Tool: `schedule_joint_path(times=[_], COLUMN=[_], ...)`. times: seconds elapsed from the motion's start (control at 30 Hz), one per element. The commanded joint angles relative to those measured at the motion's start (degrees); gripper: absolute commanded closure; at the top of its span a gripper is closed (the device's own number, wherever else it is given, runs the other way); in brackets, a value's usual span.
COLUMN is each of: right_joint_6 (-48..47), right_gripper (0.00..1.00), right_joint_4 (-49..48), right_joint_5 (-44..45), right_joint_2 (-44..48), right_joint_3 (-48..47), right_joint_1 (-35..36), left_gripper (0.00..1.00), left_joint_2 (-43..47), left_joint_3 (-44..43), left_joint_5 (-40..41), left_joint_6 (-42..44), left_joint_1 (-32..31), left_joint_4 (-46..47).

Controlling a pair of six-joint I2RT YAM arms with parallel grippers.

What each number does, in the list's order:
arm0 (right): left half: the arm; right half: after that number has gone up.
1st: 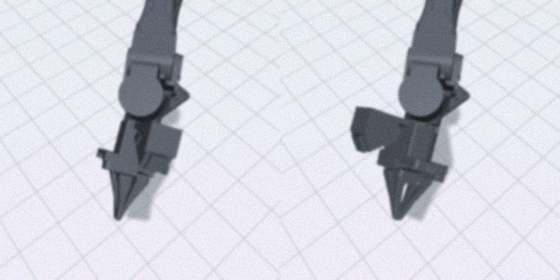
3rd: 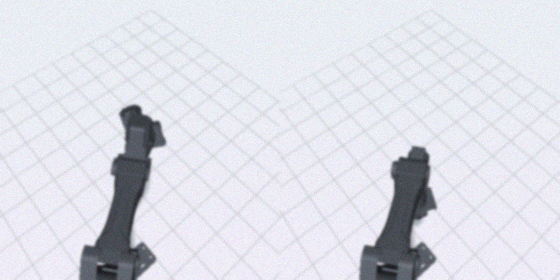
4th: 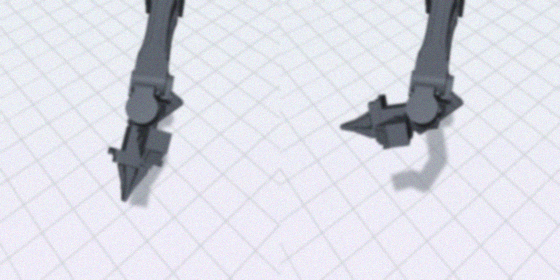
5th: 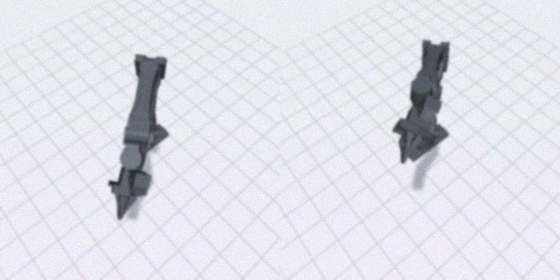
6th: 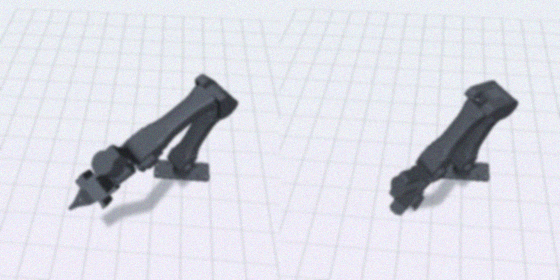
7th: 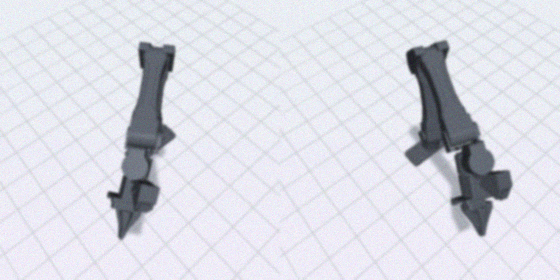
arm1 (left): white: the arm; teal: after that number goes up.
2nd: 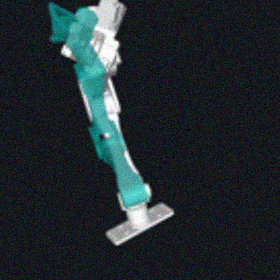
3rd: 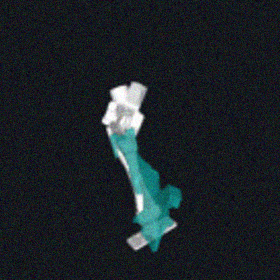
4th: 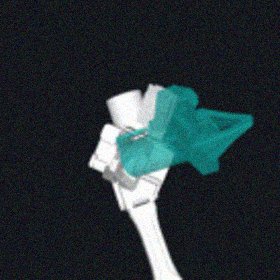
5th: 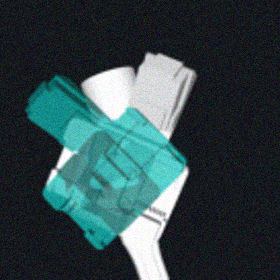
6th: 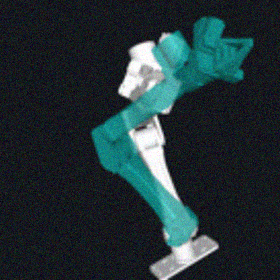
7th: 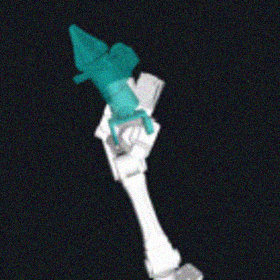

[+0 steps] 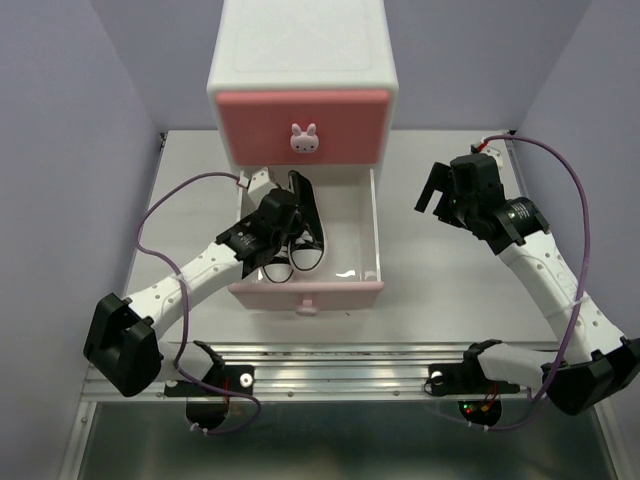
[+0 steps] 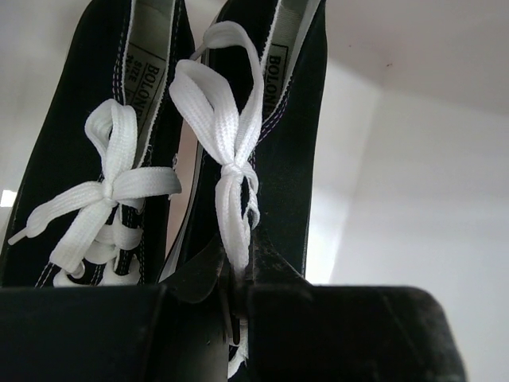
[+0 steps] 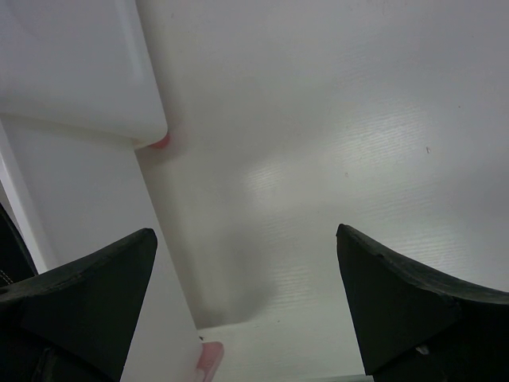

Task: Place and organize the shoes in the shoe cabinet

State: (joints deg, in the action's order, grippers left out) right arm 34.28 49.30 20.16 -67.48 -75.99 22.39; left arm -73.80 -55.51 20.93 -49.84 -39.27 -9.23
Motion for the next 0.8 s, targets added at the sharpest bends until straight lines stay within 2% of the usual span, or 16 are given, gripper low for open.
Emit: schedule_joint_path(times=[0.0, 0.43, 0.63, 0.77], right_joint_6=[-0.7, -0.8, -1.0, -1.1], right_gripper=[0.00, 0.00, 0.00, 0.00], right_joint_4=[-0.7, -0.8, -1.0, -0.9], right_joint_5=[0.8, 1.0, 1.1, 1.5], right_joint_2=[1.3, 0.7, 0.7, 0.9], right_joint_3=[0.5, 0.4, 0.8, 0.8], right_joint_1=[-0.4, -0.4, -0.4, -0.4], left_gripper=[1.00, 1.00, 1.00, 1.00], left_joint_2=[0.8, -1.0, -1.1, -0.3], left_joint_3=[-0.7, -0.9, -1.2, 0.0], left_joint_5=[0.1, 0.6, 3.7, 2.4], left_joint_6=[-2.0, -4.9, -1.0, 1.4], left_joint_1=[0.0, -0.4, -0.5, -0.4], left_joint_4=[6.2, 7.0, 6.3, 6.7])
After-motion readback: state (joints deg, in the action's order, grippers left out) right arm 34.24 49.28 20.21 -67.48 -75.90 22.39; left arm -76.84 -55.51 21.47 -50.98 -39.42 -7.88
